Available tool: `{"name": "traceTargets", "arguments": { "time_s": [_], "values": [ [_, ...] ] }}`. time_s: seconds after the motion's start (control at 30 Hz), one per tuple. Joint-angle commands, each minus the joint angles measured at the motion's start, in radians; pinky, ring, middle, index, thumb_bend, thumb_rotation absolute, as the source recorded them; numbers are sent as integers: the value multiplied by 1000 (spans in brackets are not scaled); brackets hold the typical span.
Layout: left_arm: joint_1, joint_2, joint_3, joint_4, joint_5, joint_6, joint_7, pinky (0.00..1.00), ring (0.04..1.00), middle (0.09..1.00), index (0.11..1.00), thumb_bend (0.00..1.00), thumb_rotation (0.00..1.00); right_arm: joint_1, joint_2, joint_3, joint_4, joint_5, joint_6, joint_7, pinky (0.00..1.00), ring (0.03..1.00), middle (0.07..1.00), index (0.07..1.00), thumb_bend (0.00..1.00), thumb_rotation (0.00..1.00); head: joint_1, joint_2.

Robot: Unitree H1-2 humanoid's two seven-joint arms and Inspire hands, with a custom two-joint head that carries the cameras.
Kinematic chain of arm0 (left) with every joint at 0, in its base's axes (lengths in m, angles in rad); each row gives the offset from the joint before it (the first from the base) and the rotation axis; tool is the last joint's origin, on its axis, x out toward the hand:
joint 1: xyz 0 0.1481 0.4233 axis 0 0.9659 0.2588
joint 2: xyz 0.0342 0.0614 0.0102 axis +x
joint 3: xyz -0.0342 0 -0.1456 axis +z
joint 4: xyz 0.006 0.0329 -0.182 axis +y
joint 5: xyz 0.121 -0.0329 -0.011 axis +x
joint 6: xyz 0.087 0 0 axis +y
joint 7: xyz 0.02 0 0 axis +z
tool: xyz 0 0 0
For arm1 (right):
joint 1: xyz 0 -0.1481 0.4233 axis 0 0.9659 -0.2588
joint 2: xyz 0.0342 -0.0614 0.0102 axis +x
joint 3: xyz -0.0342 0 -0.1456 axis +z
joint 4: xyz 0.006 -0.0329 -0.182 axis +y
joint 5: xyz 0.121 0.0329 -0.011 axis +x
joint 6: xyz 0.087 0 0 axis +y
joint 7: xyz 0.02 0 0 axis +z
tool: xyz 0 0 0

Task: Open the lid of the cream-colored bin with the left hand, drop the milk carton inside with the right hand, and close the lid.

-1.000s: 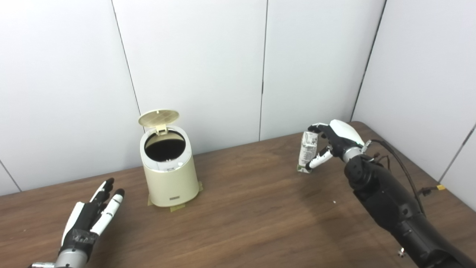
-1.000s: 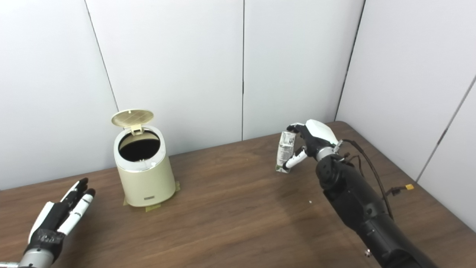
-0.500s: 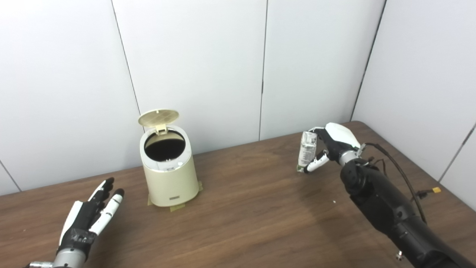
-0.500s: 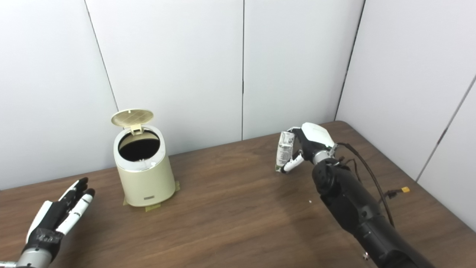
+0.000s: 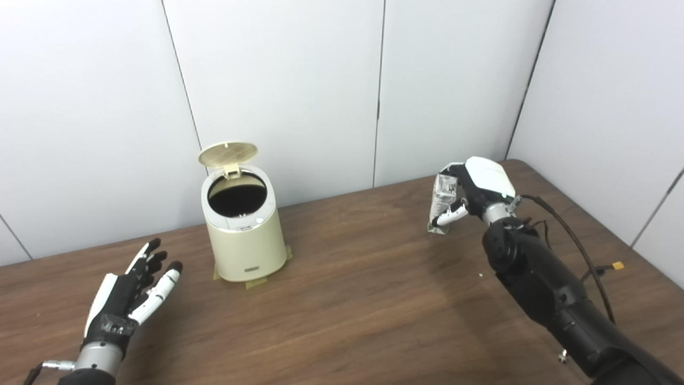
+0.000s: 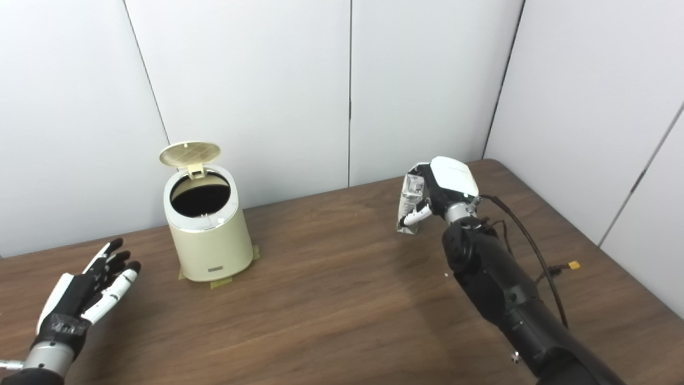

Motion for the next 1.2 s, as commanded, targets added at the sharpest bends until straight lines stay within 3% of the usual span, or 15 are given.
{"name": "traceTargets", "arguments": {
  "time_s": [0.0,0.03,0.07,0.17,0.27,0.3,0.4,0.77,0.83,0.97,1.17],
  "values": [
    [-33,16,6,-31,3,-28,5,937,923,920,994,398,541,-41,-9,-21,-13,-17,-17,-47,539,606,642,633,732,145,0,0],
    [-32,16,5,-32,3,-27,5,932,918,917,993,400,533,-41,-8,-21,-11,-18,-21,-55,505,573,624,627,723,143,-1,0],
    [-32,16,5,-32,4,-26,5,929,916,915,994,404,528,-40,-6,-22,-8,-17,-29,-65,471,538,600,548,603,142,-1,1],
    [-31,19,0,-34,11,-24,3,922,912,911,996,404,523,-38,-1,-25,1,-12,-50,-94,376,436,521,495,525,137,-1,2],
    [-31,20,-3,-34,11,-20,-2,924,915,913,1000,401,523,-36,7,-30,6,-15,-57,-118,355,414,501,490,519,137,0,3],
    [-32,20,-5,-35,13,-20,-3,919,914,913,1000,403,527,-35,10,-32,5,-15,-60,-125,344,405,468,517,521,58,0,3],
    [-34,21,-10,-36,20,-22,-2,917,914,914,998,404,530,-32,15,-37,-6,-14,-61,-137,321,390,447,536,521,7,1,4],
    [-30,12,-12,-34,17,-18,2,904,901,910,992,409,513,-16,33,-49,-101,-34,-42,-143,334,405,453,523,525,0,16,3],
    [-28,13,-13,-35,18,-21,2,910,904,909,993,404,521,-9,36,-51,-133,-47,-53,-154,310,396,450,525,524,0,19,3],
    [-26,12,-16,-44,28,-11,5,907,908,910,991,400,535,-1,60,-60,-247,-51,-66,-153,387,381,503,531,514,0,29,2],
    [-25,-12,-18,-32,29,-11,21,896,903,906,984,411,533,-38,118,-37,-395,-70,-99,-131,304,352,486,571,504,0,57,0]
  ]
}}
